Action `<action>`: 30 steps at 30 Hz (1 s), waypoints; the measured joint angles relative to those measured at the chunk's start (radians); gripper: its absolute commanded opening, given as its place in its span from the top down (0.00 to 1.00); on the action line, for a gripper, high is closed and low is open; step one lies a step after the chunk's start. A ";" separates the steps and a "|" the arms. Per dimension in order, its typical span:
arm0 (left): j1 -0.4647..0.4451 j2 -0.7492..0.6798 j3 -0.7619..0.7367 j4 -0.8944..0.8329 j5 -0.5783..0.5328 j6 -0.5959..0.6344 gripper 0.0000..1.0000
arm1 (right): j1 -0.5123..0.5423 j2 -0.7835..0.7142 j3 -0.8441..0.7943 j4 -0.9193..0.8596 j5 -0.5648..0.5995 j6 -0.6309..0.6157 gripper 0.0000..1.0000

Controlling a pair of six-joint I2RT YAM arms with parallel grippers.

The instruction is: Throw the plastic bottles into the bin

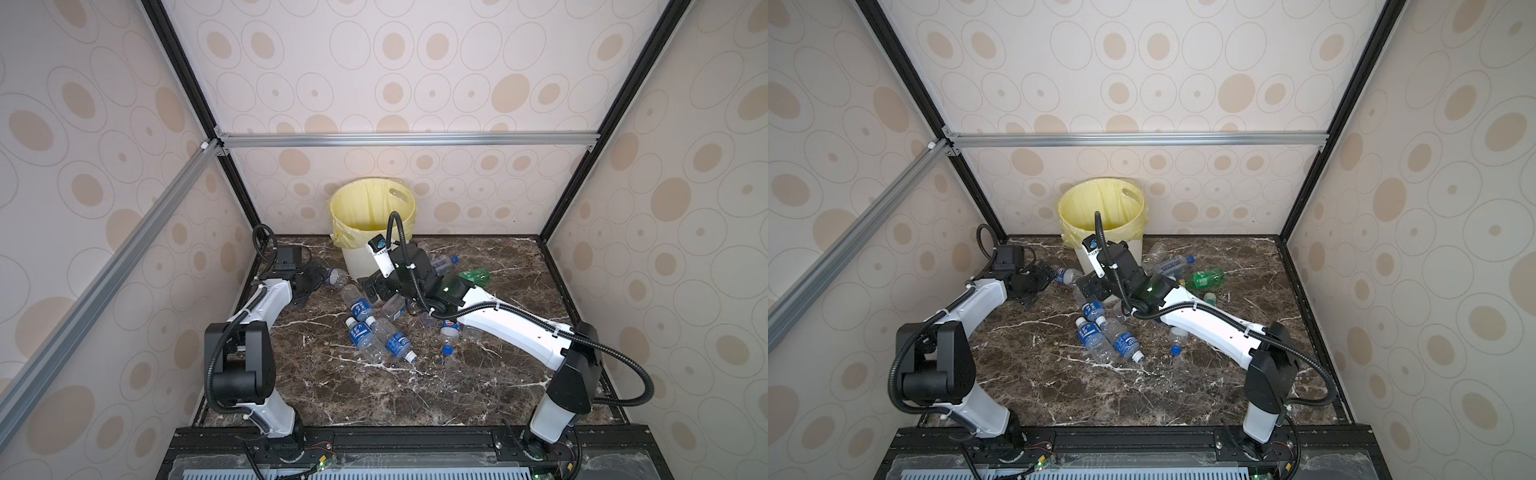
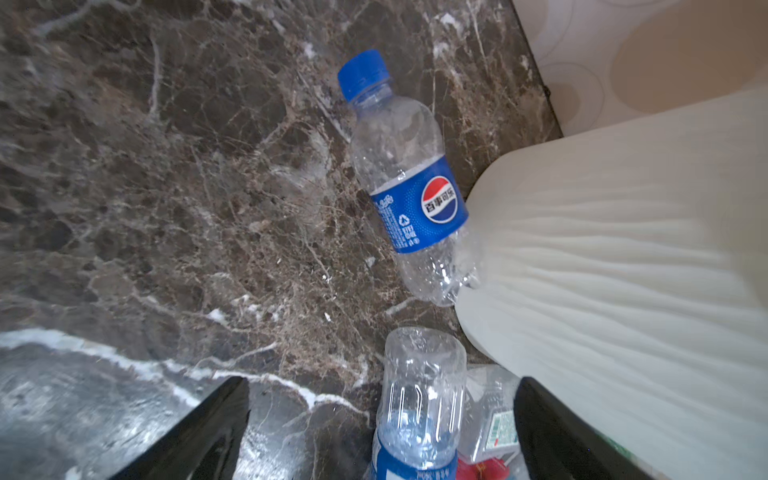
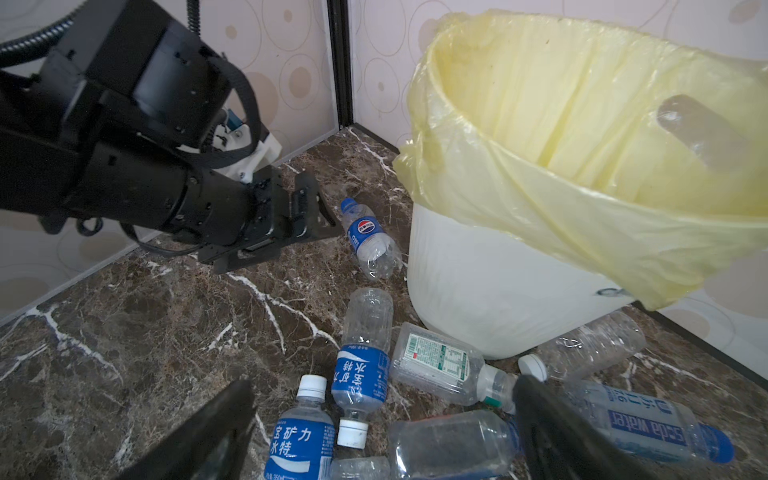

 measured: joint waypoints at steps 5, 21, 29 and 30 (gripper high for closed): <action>0.005 0.134 0.113 0.001 0.029 -0.016 0.02 | 0.008 0.043 -0.001 0.021 0.000 0.000 0.00; 0.052 0.405 0.321 0.034 0.047 -0.071 0.07 | 0.010 0.050 -0.097 0.053 0.020 0.001 0.00; 0.053 0.458 0.372 0.039 0.029 -0.080 0.16 | 0.010 0.050 -0.098 0.073 0.028 -0.003 0.00; 0.053 0.460 0.372 0.040 0.029 -0.082 0.18 | 0.010 0.050 -0.098 0.077 0.028 -0.003 0.00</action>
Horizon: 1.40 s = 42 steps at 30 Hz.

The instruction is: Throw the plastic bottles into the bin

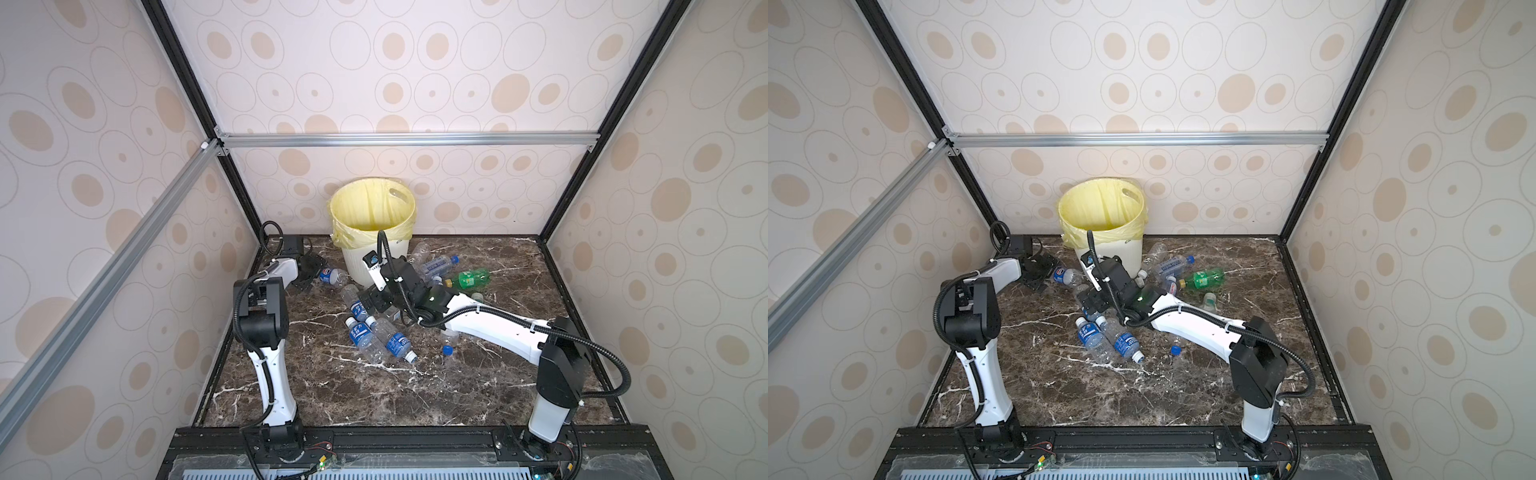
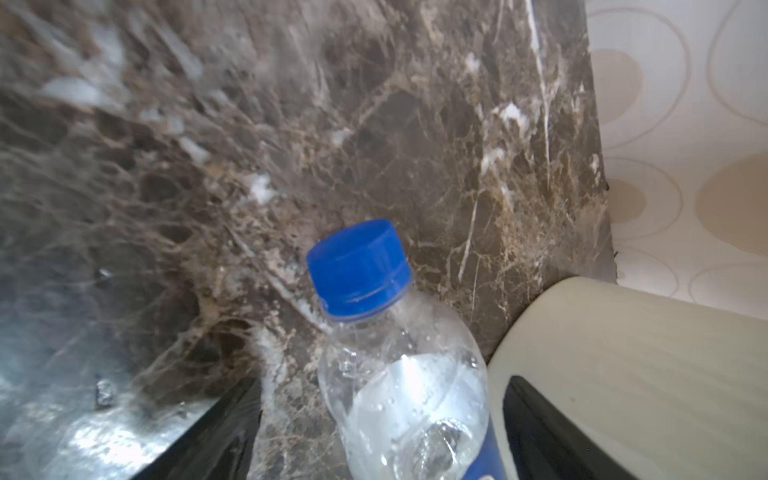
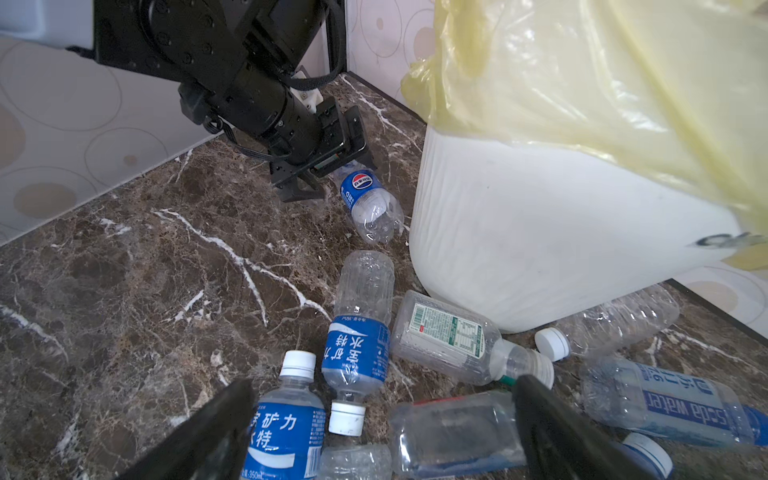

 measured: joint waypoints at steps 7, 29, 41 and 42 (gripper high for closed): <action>0.001 0.013 0.000 0.024 -0.001 0.000 0.24 | 0.000 0.010 0.002 0.018 -0.002 -0.002 0.00; 0.001 -0.032 -0.111 0.131 0.067 0.094 0.42 | 0.000 0.020 0.002 0.026 0.000 0.040 0.00; 0.001 -0.285 -0.280 0.139 0.114 0.146 0.42 | 0.000 0.020 0.002 -0.008 -0.013 0.105 0.00; 0.001 -0.301 -0.284 0.142 0.114 0.149 0.42 | 0.000 0.020 0.003 -0.010 -0.014 0.112 0.00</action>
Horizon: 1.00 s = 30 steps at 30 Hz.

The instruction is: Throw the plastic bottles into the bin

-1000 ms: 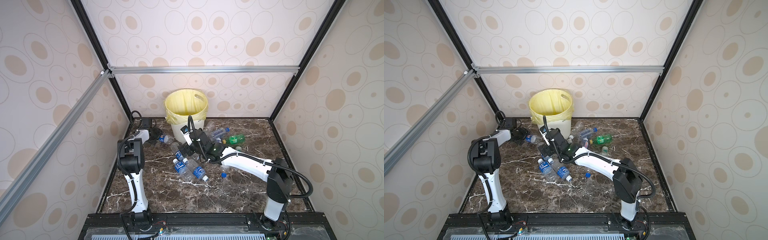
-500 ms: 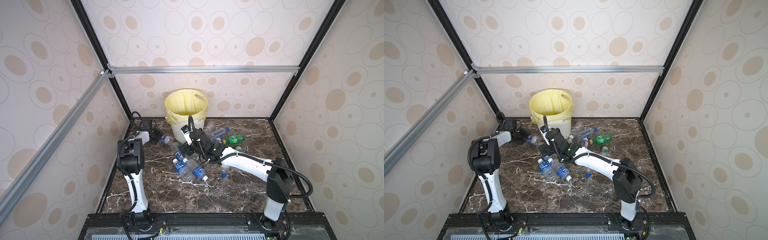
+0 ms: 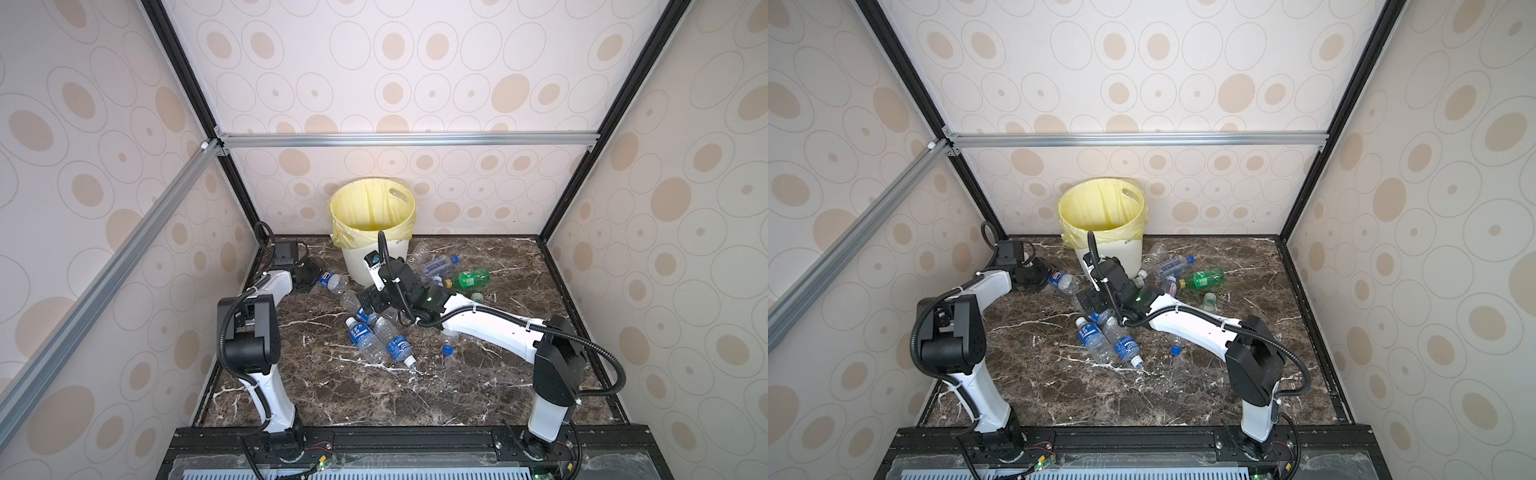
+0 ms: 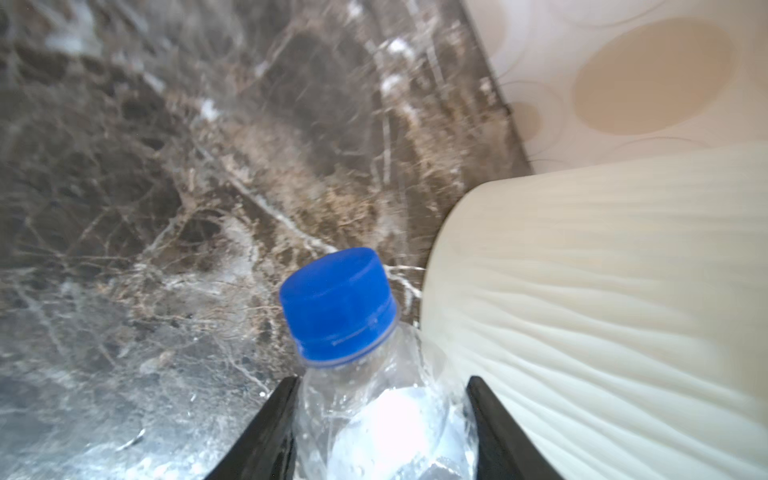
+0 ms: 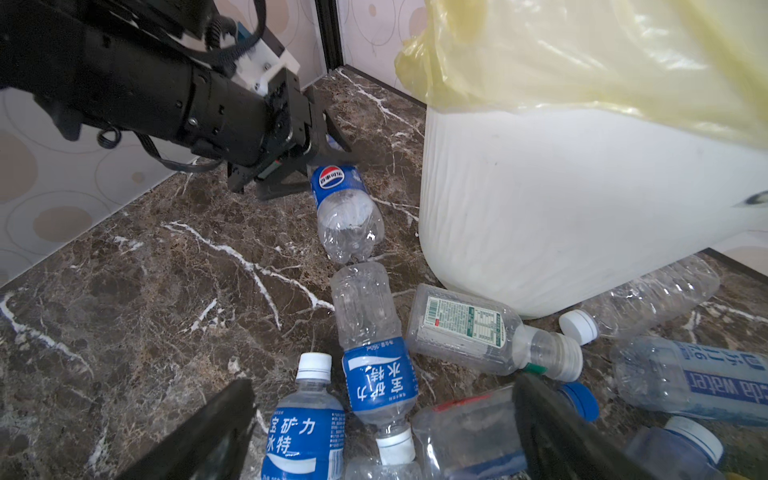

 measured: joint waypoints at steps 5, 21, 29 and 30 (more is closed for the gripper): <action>0.000 -0.082 -0.026 0.007 0.012 0.011 0.42 | 0.000 0.000 0.002 -0.011 -0.015 0.030 0.00; -0.075 -0.368 -0.222 0.063 0.104 0.017 0.41 | 0.000 0.000 0.023 -0.018 -0.116 0.115 0.00; -0.175 -0.507 -0.323 0.151 0.112 -0.002 0.41 | 0.000 0.000 0.020 -0.004 -0.126 0.126 0.00; -0.187 -0.513 -0.328 0.156 0.111 -0.005 0.41 | 0.000 -0.001 0.014 0.007 -0.126 0.126 0.00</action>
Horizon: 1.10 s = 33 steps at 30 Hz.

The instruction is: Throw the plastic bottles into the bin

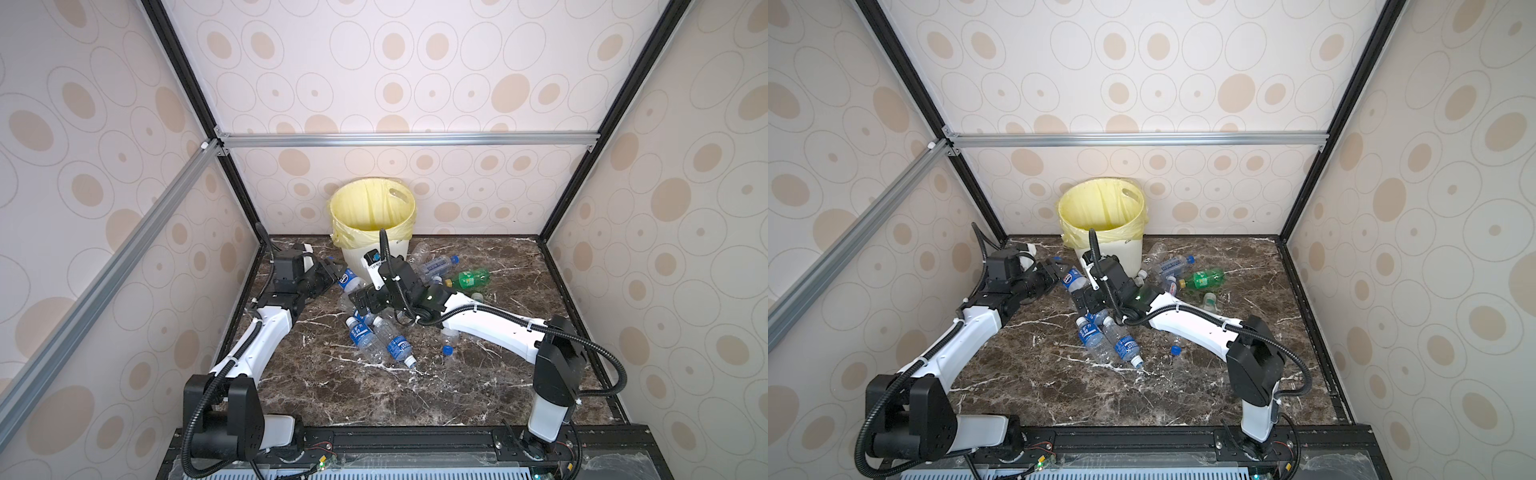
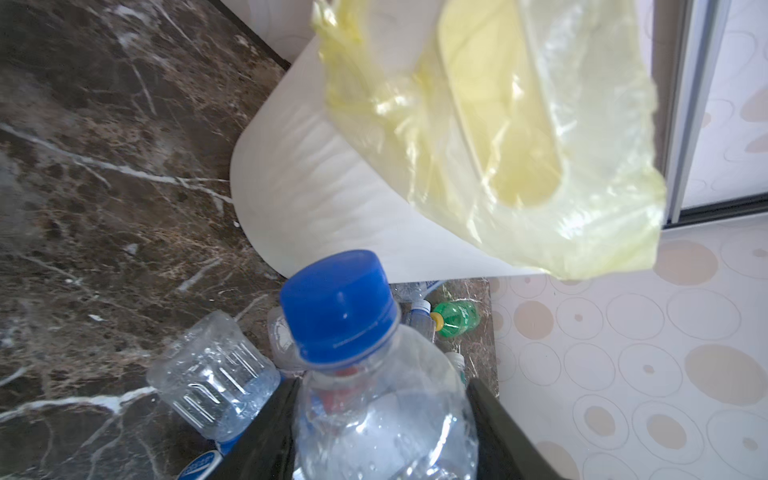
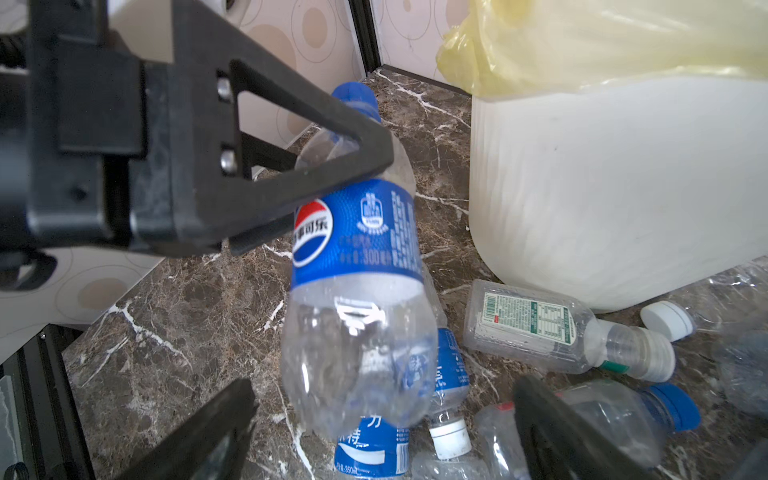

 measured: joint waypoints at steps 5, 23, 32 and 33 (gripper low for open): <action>-0.040 -0.016 -0.008 0.016 0.000 -0.019 0.40 | -0.002 0.000 -0.022 0.020 0.000 0.001 0.00; -0.081 -0.024 -0.008 0.052 -0.003 -0.067 0.35 | -0.023 0.000 -0.061 0.092 -0.055 0.026 0.39; -0.084 -0.039 -0.002 0.035 -0.023 -0.059 0.14 | -0.024 -0.002 -0.064 0.095 -0.056 0.032 0.53; -0.084 -0.039 0.007 0.025 -0.025 -0.053 0.12 | -0.024 -0.003 -0.065 0.094 -0.056 0.032 0.53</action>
